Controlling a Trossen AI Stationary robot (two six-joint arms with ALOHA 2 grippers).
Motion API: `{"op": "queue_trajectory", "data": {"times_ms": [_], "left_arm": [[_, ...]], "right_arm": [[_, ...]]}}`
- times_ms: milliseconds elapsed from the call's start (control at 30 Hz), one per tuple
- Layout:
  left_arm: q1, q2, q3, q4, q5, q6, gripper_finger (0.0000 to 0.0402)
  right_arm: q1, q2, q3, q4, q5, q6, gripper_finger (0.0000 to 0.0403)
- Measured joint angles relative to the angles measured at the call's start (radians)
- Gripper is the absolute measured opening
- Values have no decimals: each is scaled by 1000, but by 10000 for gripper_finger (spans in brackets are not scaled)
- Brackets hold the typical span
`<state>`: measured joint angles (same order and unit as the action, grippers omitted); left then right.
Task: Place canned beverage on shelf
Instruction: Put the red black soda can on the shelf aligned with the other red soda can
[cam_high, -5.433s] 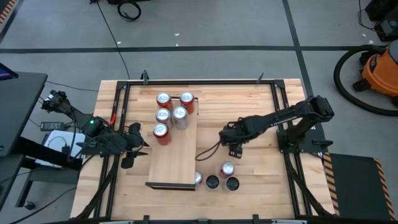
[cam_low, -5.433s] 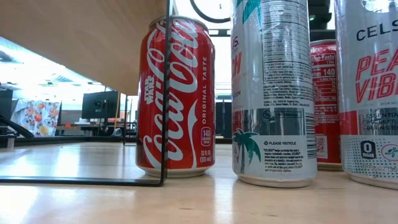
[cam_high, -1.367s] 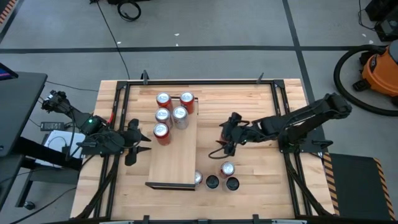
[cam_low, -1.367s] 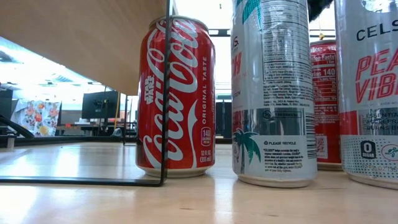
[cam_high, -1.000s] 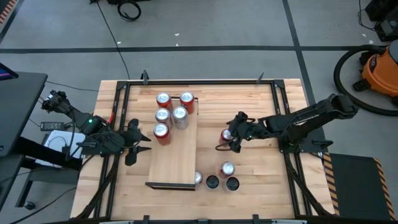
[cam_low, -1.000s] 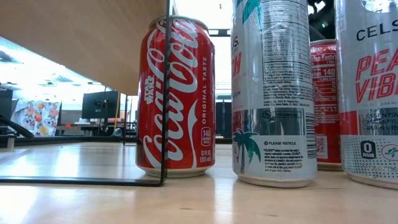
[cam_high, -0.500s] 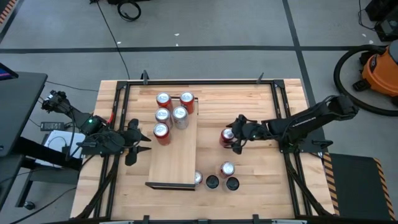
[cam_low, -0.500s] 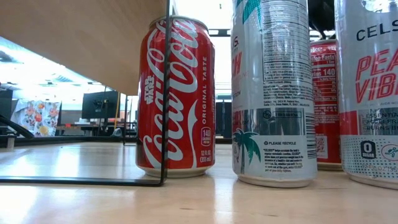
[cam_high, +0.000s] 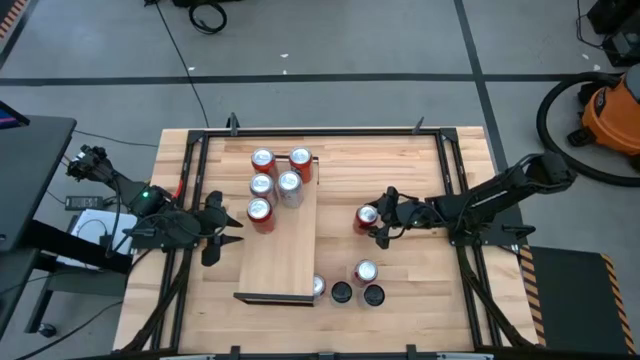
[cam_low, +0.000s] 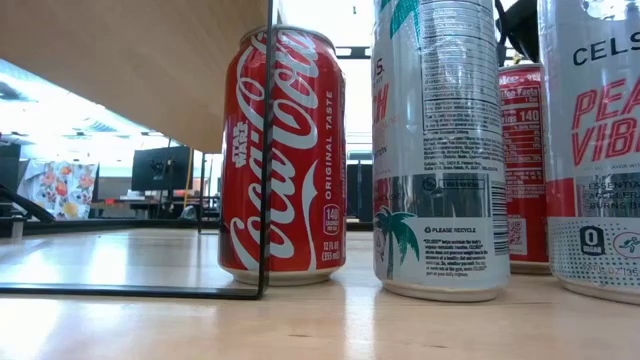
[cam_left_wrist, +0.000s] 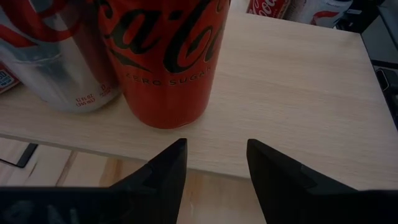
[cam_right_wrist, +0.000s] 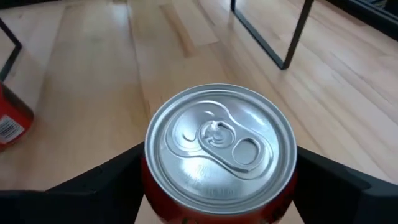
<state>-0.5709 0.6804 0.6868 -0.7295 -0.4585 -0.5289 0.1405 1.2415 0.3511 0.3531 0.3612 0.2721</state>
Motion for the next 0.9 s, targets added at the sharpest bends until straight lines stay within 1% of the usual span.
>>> {"op": "queue_trajectory", "data": {"times_ms": [133, 267, 367, 433, 533, 700, 900], "left_arm": [[0, 0, 0, 0, 0, 0, 178], [0, 0, 0, 0, 0, 0, 178], [0, 0, 0, 0, 0, 0, 178], [0, 0, 0, 0, 0, 0, 178], [0, 0, 0, 0, 0, 0, 178], [0, 0, 0, 0, 0, -1, 178], [0, 0, 0, 0, 0, -1, 178]], "right_arm": [[28, 2, -1, 12, 45, 25, 323], [56, 5, 9, 20, 91, 79, 322], [73, 19, 56, -3, 141, 88, 323], [77, 35, 113, -35, 158, 83, 323], [81, 71, 219, -131, 167, 68, 323], [80, 145, 438, -340, 198, 68, 322], [81, 237, 730, -611, 199, 47, 322]]}}
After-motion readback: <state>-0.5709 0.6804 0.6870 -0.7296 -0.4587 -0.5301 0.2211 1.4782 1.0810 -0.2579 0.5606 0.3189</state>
